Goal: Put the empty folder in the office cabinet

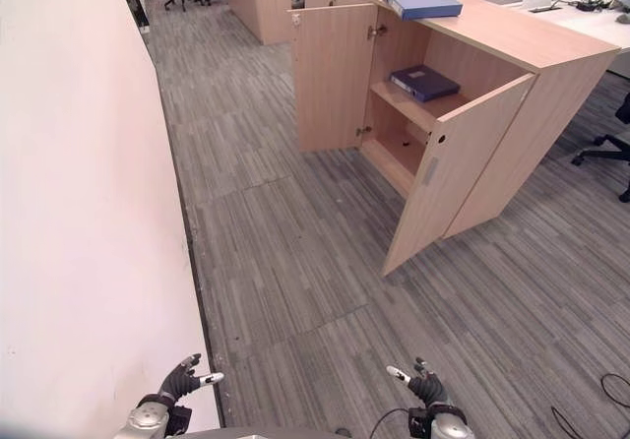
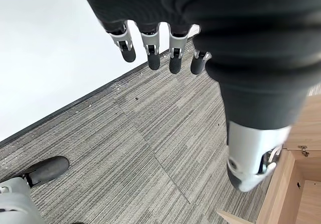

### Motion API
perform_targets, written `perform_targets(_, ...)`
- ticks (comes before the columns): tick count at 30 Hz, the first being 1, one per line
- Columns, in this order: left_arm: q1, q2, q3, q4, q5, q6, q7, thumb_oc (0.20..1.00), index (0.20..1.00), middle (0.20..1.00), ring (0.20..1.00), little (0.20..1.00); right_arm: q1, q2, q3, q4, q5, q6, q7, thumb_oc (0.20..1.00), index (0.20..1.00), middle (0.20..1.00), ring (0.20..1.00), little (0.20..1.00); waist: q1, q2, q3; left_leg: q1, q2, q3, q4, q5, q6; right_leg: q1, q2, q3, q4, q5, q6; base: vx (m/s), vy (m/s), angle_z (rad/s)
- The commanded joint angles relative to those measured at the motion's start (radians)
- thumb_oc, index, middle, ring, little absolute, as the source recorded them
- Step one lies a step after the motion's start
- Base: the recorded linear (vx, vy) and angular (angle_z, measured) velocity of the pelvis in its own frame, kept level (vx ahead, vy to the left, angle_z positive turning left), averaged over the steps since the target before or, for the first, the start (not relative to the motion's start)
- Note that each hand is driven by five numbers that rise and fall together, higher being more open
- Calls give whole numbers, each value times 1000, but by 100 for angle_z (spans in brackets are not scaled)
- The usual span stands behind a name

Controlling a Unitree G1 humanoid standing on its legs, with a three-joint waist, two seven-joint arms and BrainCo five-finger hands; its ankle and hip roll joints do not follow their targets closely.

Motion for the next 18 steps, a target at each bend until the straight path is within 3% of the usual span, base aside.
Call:
perform_targets(1,-46,27,-25,46,-18,-43,10,1000,1000,1000,1000,1000,-18,-7,19,14,0,-28,3,1000,1000,1000,1000,1000,3,-31,-36,0,43,-16,1,-25,-81,-25,-98,-14,10,29,169,0,0,0)
perform_targets(18,-91,49,-19,79,-16,-43,24,1000,1000,1000,1000,1000,-50,-42,24,71,-22,-20,-3,1000,1000,1000,1000,1000,1,-39,-45,1,48,-17,1,-25,-86,-24,-99,-20,6,30,172,0,0,0)
